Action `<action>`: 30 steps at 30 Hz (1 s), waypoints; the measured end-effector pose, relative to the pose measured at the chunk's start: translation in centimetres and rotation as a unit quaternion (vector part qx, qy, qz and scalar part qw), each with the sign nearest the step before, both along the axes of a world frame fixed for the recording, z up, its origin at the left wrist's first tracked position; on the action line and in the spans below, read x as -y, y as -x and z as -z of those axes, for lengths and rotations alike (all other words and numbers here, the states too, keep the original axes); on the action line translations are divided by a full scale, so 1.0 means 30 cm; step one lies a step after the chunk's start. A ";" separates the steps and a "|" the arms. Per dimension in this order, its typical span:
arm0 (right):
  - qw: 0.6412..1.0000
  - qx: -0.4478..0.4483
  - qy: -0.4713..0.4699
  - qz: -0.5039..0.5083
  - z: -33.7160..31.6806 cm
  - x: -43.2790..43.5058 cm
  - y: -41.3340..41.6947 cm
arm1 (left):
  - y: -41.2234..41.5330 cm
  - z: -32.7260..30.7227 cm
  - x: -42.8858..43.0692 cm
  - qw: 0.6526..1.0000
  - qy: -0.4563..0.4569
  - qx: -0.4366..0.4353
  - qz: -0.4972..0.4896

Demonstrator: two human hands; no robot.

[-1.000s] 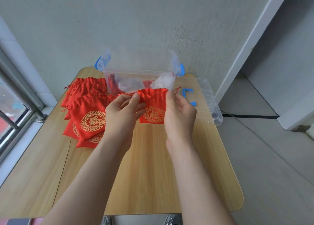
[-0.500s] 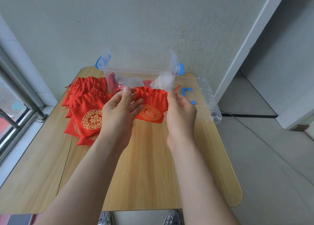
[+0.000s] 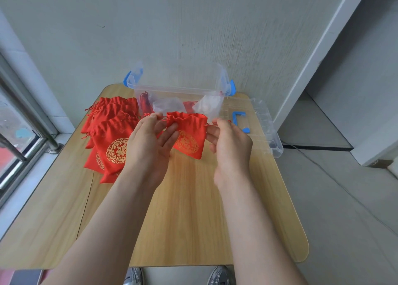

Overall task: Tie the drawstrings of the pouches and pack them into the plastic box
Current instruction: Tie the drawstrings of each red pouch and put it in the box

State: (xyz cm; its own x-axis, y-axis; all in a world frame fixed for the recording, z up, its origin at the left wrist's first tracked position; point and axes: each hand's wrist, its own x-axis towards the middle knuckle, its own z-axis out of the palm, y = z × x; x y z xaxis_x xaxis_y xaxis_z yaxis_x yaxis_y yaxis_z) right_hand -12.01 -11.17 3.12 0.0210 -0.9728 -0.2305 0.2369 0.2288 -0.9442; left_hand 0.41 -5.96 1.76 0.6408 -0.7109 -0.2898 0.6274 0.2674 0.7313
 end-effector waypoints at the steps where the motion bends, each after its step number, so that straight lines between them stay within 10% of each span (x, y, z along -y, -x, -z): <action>1: 1.000 0.008 -0.006 0.001 -0.006 0.000 0.004 | -0.002 0.000 0.001 1.000 -0.001 -0.006 0.000; 17: 0.964 0.188 -0.161 0.100 -0.028 0.000 0.031 | -0.015 0.016 0.004 0.993 -0.046 -0.093 -0.049; 30: 0.958 0.169 -0.198 0.122 0.015 0.038 0.028 | -0.024 0.032 0.012 0.989 -0.082 -0.109 -0.066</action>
State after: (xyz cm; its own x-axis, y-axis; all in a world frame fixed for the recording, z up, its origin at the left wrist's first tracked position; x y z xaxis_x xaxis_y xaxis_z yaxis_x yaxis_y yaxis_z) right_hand -12.85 -12.31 2.67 -0.0582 -0.7961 -0.6024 0.6060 0.4514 -0.6550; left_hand 1.14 -6.32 0.81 0.6343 -0.5581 -0.5350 0.7424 0.2468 0.6228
